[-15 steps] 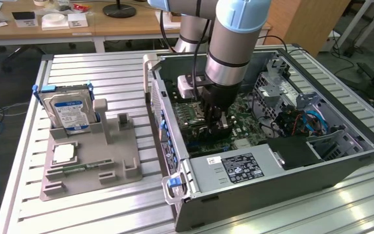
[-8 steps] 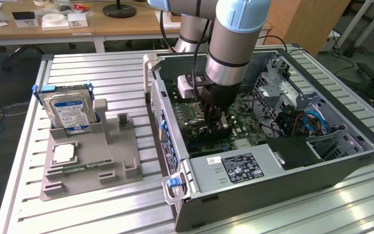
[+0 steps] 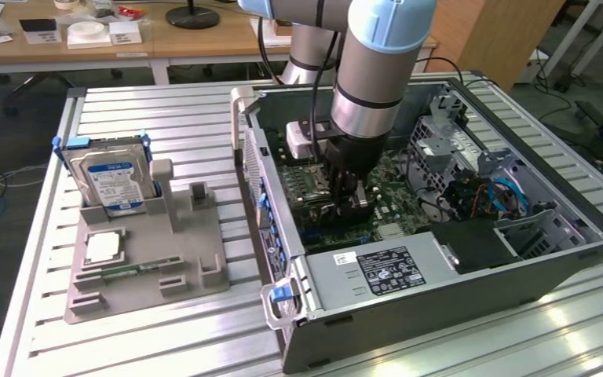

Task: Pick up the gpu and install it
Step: 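Insert the gpu into the slot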

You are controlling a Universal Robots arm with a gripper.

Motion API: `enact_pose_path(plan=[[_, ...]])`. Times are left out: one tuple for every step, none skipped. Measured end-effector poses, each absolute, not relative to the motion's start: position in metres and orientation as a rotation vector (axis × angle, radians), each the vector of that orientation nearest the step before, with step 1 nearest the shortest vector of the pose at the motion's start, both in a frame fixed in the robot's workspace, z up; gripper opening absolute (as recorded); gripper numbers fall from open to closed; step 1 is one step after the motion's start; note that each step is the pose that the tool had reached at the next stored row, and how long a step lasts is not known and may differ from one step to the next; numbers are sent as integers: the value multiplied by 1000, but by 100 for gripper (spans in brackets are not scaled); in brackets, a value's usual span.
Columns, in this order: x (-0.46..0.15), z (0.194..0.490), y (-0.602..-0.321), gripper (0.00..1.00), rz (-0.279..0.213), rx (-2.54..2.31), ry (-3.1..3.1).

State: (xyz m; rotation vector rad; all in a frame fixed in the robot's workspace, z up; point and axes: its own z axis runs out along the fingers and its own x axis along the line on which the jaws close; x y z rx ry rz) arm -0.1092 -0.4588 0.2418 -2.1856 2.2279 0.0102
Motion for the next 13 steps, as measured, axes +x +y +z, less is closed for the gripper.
enact_pose_path(plan=[[-109, 242, -459, 26, 10, -2186, 2228], [-109, 242, -459, 26, 10, -2186, 2228], [-109, 242, -459, 26, 10, -2186, 2228], [-109, 242, -459, 26, 10, -2186, 2228], [-109, 241, -459, 26, 10, -2186, 2228], [-109, 241, -459, 26, 10, -2186, 2228], [-109, 241, -459, 26, 10, -2186, 2228], [-109, 241, -459, 26, 10, -2186, 2228], [-109, 241, -459, 26, 10, -2186, 2228], [-109, 241, -459, 26, 10, -2186, 2228], [-109, 241, -459, 26, 10, -2186, 2228], [-109, 241, -459, 26, 10, -2186, 2228], [-109, 241, -459, 26, 10, -2186, 2228]])
